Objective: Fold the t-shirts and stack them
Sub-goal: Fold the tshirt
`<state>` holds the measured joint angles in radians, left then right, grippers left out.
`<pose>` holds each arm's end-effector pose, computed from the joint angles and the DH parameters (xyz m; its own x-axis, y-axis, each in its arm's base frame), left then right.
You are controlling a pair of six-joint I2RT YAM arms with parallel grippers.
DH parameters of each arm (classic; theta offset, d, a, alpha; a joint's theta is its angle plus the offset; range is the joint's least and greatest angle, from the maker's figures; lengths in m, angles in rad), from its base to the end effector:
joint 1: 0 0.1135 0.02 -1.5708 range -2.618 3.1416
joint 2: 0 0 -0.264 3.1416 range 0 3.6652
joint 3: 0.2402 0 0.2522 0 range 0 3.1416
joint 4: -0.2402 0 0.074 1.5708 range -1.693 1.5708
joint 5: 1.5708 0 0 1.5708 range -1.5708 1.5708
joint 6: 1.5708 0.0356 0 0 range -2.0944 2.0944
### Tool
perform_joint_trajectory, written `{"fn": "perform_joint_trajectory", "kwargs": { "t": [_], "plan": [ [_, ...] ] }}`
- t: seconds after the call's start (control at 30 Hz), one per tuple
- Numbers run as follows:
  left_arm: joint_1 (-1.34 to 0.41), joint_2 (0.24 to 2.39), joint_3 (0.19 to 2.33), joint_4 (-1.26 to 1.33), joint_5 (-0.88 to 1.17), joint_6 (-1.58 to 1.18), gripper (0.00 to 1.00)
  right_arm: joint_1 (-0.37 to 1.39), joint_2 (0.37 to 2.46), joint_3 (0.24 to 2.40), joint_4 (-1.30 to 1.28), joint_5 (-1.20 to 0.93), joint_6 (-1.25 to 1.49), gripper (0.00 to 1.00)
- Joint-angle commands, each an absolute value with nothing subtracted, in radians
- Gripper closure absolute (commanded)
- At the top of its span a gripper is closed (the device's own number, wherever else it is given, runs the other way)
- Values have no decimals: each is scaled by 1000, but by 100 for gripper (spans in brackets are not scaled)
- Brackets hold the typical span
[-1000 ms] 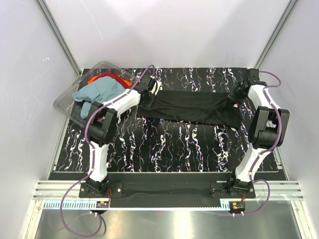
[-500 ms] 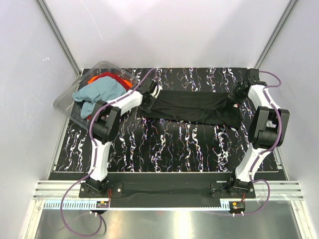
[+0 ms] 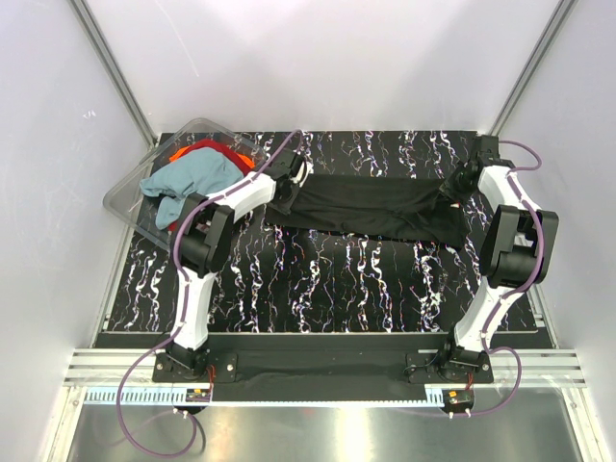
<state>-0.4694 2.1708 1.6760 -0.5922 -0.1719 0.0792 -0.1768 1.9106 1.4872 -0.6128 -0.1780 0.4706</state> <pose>0.4165 -0.2044 0.1713 -0.7574 0.4716 -0.4517 0.4360 0.8801 0.1877 0.4062 -0.0662 0.2226 -0.7168 0.5814 -0.3850 0.4592 0.8091 0.3668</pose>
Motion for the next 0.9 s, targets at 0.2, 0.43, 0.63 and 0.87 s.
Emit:
{"fn": "perform_joint_trajectory", "kwargs": {
  "t": [0.2,0.43,0.63,0.87],
  "plan": [
    [-466,2186,1723,-588,-212,121,90,-172,1865,1470,-584,-190,465,100],
    [-468,2161,1764,-611,-261,106,100,-172,1833,1465,-586,-195,469,100],
    [-468,2131,1749,-606,-304,94,100,-172,1805,1462,-586,-204,471,100],
    [-468,2106,1726,-606,-307,98,100,-172,1778,1454,-586,-206,469,100]
  ]
}}
